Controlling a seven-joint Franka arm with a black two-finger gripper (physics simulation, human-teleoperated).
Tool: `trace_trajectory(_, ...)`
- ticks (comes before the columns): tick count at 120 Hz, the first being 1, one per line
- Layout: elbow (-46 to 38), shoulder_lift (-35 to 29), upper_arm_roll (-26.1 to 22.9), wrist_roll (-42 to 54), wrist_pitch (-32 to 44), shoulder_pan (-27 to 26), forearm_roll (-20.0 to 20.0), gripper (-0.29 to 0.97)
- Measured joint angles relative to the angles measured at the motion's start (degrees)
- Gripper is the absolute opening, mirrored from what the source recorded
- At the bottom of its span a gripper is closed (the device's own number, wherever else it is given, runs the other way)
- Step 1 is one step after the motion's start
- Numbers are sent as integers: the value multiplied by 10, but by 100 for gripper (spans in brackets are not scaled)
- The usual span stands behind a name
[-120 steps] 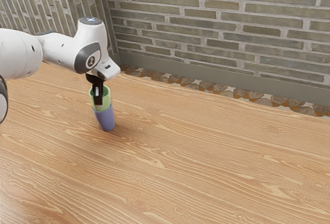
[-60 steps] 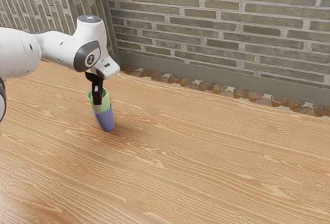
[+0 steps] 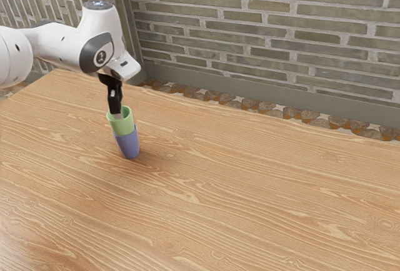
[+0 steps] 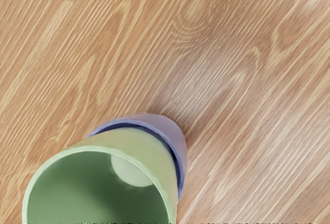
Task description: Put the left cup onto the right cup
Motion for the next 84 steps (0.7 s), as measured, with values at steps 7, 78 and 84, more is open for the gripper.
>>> trace_trajectory(7, -1, -11, 0, -1, -9, -3, 0, 68)
trace_trajectory(78, -6, -116, 3, -38, -143, -47, 9, 68)
trace_trajectory(84, -3, -116, 3, -40, -149, -48, 9, 68)
